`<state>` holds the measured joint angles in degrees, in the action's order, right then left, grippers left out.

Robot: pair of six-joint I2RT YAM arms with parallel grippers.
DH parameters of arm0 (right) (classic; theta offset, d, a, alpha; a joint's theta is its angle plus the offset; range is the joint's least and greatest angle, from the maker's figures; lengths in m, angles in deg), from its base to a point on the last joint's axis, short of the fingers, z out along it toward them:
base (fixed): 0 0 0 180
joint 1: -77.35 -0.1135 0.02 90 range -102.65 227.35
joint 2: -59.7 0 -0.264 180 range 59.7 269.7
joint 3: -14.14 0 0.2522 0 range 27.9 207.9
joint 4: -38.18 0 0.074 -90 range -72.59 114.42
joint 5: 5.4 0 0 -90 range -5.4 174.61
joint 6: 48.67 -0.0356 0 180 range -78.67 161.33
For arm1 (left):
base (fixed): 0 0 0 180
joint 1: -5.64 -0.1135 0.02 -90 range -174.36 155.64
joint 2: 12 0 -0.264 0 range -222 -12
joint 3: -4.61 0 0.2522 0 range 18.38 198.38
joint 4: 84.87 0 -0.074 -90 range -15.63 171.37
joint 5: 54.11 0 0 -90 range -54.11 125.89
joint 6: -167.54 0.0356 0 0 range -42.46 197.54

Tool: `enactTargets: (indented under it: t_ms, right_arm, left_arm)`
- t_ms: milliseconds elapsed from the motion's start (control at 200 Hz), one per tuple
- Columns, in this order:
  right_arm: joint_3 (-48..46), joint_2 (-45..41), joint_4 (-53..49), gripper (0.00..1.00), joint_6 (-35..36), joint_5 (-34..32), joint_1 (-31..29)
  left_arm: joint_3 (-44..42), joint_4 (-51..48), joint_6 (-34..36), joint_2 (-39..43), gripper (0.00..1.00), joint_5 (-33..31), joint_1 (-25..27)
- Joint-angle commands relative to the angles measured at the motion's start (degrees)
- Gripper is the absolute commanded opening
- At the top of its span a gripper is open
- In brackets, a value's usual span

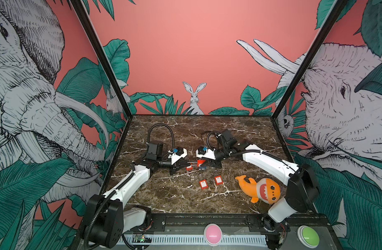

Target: Lock with the key

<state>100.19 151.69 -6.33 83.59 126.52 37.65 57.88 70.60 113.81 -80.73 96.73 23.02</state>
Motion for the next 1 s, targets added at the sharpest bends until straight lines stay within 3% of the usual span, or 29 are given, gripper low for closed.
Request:
enactTargets:
  t_ms: [0, 305, 745, 996]
  right_arm:
    - [1.53, 0.71, 1.51, 0.13, 1.47, -0.05, -0.55]
    - [1.09, 0.98, 6.62, 0.12, 0.99, 0.10, -1.73]
    - [0.31, 0.57, 9.51, 0.12, -0.77, 5.38, -1.09]
    - [-1.31, 0.46, 15.35, 0.13, -1.47, 3.14, -0.46]
  left_arm:
    - [1.00, -0.54, 0.90, -0.48, 0.06, 2.93, 0.63]
    - [0.88, 0.68, 1.02, -1.40, 0.00, 3.28, 1.84]
    - [-3.28, 13.20, -0.43, 2.30, 0.00, -7.71, 9.05]
    - [-2.82, 16.50, -5.23, 1.16, 0.00, -4.72, 10.37]
